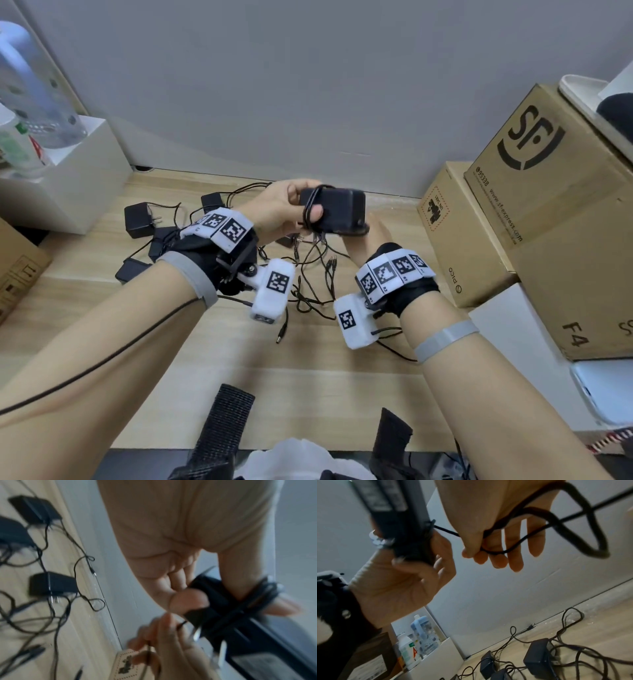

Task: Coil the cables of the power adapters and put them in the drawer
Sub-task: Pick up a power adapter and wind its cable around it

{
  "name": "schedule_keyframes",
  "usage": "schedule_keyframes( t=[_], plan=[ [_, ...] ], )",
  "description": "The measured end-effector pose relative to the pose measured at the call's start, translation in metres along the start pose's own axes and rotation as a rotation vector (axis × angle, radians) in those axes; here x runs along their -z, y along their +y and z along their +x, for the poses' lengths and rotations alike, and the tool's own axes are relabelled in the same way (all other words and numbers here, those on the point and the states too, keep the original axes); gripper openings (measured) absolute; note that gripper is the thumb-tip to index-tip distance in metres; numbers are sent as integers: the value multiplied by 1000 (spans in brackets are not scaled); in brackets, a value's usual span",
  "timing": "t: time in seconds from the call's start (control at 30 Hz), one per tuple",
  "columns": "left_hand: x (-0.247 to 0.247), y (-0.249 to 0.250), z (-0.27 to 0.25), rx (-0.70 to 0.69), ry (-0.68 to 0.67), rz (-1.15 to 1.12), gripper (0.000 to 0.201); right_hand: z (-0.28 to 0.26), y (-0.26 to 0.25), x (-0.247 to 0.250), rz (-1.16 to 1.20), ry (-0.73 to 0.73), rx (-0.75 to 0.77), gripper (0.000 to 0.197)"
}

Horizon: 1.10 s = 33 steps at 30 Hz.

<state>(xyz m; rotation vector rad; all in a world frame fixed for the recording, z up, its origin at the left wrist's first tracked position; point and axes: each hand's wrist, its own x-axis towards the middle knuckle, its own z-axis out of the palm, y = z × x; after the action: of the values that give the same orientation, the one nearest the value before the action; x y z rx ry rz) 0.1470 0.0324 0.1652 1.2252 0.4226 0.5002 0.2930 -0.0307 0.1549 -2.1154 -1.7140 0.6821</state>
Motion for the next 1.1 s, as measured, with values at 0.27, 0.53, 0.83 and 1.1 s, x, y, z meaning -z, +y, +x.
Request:
schedule_keyframes(
  t=[0.27, 0.53, 0.83, 1.1],
  plan=[
    [-6, 7, 14, -60, 441, -213, 15, -19, -7, -16, 178, -84, -46, 40],
    [-3, 1, 18, -12, 577, 212, 28, -23, -19, -5, 18, -144, 36, 39],
    [6, -21, 12, 79, 520, 992, 41, -27, -16, 13, -32, 3, 145, 19],
    [6, -27, 8, 180, 279, 988, 48, -16, 0, 20, 78, 162, 116, 23]
  ],
)
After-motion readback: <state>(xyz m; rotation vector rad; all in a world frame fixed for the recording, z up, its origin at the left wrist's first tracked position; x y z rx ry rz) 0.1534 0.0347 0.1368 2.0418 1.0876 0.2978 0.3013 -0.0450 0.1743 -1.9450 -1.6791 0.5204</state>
